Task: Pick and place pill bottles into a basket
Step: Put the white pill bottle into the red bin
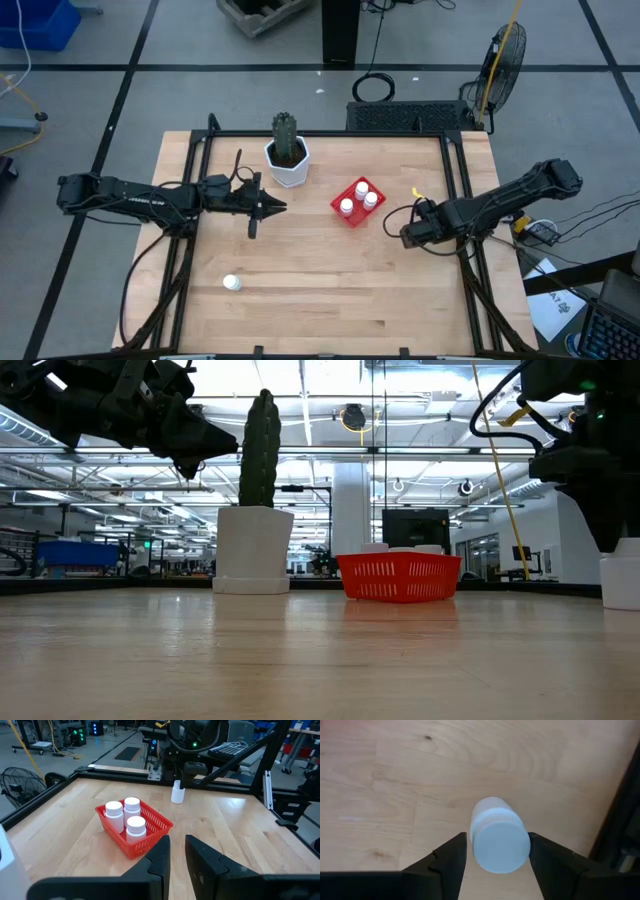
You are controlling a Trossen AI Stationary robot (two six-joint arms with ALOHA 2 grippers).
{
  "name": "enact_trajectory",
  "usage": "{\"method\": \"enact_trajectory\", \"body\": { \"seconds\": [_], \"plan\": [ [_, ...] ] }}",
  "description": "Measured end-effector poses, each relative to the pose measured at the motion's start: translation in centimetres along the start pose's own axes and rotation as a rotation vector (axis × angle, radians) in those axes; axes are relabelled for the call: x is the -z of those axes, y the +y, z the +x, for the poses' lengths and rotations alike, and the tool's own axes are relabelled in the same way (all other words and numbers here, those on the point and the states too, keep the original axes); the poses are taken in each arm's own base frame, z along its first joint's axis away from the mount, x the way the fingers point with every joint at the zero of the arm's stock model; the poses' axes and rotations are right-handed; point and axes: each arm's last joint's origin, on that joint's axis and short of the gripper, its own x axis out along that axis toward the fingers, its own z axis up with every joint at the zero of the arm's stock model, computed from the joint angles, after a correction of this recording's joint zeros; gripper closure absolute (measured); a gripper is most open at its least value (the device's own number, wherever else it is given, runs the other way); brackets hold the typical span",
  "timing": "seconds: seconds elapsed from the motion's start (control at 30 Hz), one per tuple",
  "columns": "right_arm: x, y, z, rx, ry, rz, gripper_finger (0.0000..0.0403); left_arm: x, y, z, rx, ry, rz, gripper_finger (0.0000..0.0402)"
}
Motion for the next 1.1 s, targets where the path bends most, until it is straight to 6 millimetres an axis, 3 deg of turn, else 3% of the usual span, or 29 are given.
{"method": "enact_trajectory", "body": {
  "seconds": [0.33, 1.1],
  "plan": [
    [0.1, 0.2, 1.4, -0.059, 0.001, -0.018, 0.025, 0.0, 0.0, 0.0, 0.0, 0.0, 0.0, 0.0339],
    [-0.4, 1.7, 1.3, -0.197, -0.219, -0.226, 0.0253, 0.0, 0.0, 0.0, -0.001, 0.0, 0.0, 0.0339]
  ]
}}
